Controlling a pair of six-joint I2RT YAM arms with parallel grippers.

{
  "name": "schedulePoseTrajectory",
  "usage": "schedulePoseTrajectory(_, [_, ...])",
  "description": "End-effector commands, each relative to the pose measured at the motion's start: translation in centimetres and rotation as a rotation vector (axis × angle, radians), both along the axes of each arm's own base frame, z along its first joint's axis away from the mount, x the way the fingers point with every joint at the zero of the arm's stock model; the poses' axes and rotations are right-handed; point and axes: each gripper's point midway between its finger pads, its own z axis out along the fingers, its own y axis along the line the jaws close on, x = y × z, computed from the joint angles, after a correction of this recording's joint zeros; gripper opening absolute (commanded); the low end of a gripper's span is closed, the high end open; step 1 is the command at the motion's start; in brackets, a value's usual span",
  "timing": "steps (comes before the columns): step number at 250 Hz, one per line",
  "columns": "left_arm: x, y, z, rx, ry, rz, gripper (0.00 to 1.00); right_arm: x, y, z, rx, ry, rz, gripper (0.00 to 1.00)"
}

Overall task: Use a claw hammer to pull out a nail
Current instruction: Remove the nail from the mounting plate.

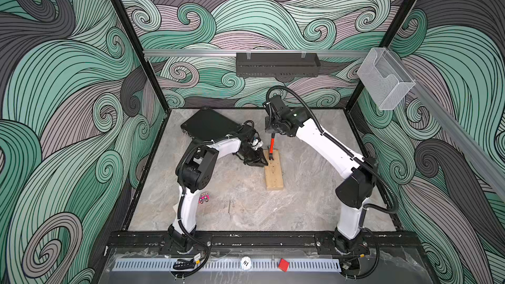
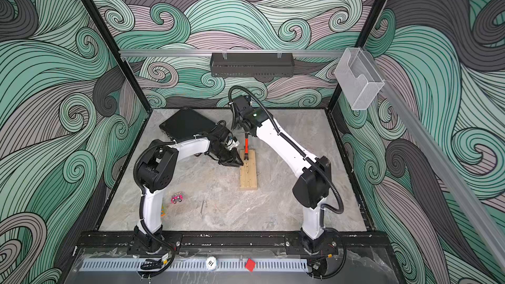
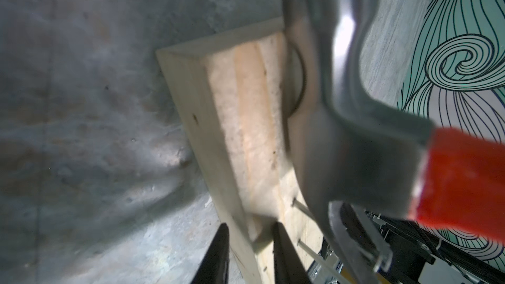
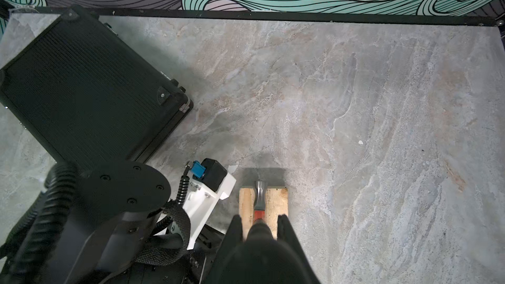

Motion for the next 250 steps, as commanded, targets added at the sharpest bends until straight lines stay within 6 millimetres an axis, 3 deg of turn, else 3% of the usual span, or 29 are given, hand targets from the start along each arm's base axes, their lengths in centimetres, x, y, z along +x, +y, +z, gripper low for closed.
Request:
schedulePoseTrajectory(1, [-4.4,7.5,-9.2,0.434,0.147,0.009,0.25,-0.2,-0.7,-3.1,-0.047,0.140,0.040,0.00])
schedulePoseTrajectory(145, [-6.3,11.1,-11.6,0.679,0.136,-0.073,0.24,2.1,0.2,-1.3,0.014,0.122,0.073,0.00])
schedulePoseTrajectory(250, [-6.5,12.1,-11.7,0.788,0.094,-0.122,0.24,2.9,0.1,0.3,0.043,0.087,0.073,0.00])
